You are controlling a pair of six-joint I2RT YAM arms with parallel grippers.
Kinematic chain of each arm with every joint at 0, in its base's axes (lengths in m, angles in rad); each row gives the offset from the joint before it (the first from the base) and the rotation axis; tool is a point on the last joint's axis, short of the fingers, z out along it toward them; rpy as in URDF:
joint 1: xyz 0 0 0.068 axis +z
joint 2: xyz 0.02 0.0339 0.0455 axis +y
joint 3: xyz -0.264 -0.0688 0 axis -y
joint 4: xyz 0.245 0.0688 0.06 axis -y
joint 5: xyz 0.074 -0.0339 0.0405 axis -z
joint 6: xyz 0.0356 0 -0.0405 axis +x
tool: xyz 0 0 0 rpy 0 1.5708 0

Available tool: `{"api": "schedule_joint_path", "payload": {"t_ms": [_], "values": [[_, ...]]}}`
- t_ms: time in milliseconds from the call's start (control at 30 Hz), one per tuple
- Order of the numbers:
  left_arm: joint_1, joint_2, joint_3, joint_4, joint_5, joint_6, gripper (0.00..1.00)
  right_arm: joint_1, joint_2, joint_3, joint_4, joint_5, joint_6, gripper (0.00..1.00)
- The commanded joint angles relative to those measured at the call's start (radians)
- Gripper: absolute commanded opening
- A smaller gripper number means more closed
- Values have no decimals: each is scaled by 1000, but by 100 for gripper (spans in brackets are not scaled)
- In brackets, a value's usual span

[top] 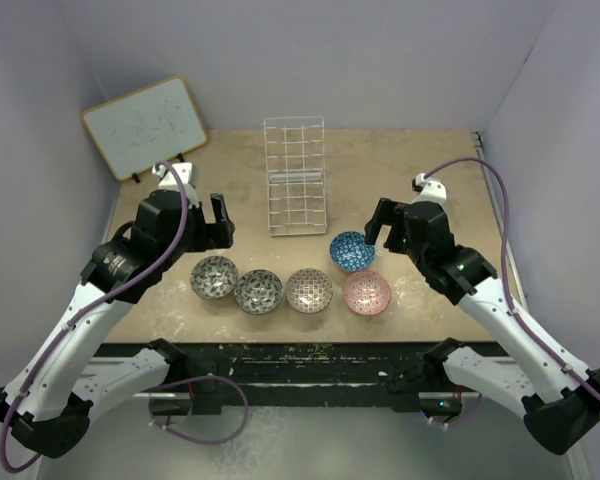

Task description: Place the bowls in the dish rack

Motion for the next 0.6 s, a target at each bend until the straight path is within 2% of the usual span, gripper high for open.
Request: {"api": "schedule_joint_path", "payload": {"t_ms": [0,167,400,567], "values": [[7,-11,42,1,-9,-15,99,5,-11,41,-2,31,35,100],[7,-70,-5,55,31,-9,99,5,21,56,-30,33,55,100],[7,-166,-84,137,141,131,99,5,34,50,-26,20,56,100],[7,-199,-122,136,192,167,99,14,32,30,16,-3,59,93]]}}
